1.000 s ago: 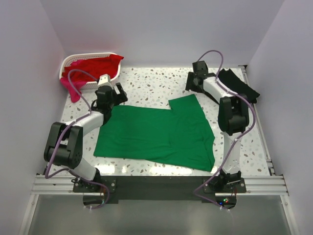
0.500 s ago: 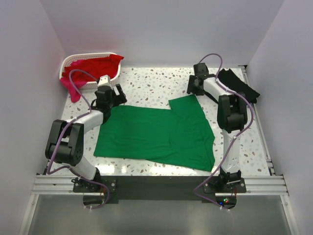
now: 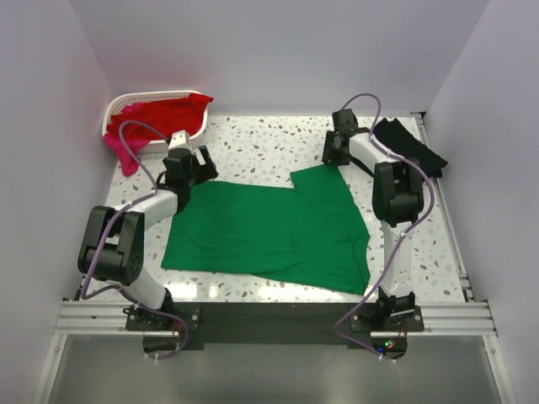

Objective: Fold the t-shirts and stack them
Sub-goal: Fold the tshirt

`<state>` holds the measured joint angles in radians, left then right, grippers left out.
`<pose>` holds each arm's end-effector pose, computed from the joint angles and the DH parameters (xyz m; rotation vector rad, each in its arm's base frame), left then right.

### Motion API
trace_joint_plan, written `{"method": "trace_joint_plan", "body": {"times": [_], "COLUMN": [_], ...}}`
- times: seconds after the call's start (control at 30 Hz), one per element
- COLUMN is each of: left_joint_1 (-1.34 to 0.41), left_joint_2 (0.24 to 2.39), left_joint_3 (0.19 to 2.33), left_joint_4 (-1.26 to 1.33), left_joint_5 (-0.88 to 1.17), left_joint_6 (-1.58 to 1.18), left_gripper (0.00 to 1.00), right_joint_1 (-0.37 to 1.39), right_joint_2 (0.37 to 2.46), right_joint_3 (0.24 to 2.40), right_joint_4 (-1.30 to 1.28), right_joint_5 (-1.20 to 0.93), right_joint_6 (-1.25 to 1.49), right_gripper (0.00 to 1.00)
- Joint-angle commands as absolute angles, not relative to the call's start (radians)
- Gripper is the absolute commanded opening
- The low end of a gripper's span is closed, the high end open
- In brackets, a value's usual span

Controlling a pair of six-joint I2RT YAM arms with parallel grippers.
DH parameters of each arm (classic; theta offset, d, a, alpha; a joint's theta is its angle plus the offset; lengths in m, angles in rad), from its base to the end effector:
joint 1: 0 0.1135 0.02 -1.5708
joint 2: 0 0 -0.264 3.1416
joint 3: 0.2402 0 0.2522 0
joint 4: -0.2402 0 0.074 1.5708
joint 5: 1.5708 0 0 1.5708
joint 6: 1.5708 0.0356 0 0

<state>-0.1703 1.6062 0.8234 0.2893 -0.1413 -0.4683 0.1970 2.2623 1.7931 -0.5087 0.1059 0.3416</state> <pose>0.3374 -0.0529 0.1954 -0.3932 2.0305 -0.2488 0.4863 0.0932 0.1689 0.2247 2.5323 0.0767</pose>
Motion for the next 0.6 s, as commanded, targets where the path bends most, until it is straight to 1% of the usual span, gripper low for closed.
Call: {"method": "trace_joint_plan", "body": {"times": [0.0,0.3,0.4,0.43,0.57], "left_joint_1": [-0.161,-0.158,-0.156,-0.156,-0.156], "left_joint_2": [1.578,1.566,1.565,1.563,1.563], "left_joint_3": [0.815,0.807,0.802,0.802,0.801], "left_joint_4": [0.305,0.31,0.313,0.313,0.313], "left_joint_5": [-0.152,-0.158,-0.156,-0.156,-0.156], "left_joint_6": [-0.456,-0.456,-0.457,-0.457,-0.454], "left_gripper": [0.93,0.93,0.93,0.93,0.93], "right_joint_1": [0.199,0.199,0.199,0.199,0.199], "right_joint_2": [2.287,2.329,2.332,2.33,2.321], "right_joint_3": [1.839,1.882,1.882,1.882,1.867], "right_joint_4": [-0.52,-0.537,-0.54,-0.543,-0.546], "right_joint_5": [0.115,0.126,0.133,0.13,0.121], "right_joint_6": [0.327,0.316,0.31,0.31,0.305], "right_gripper": [0.48,0.44,0.4,0.36,0.27]}}
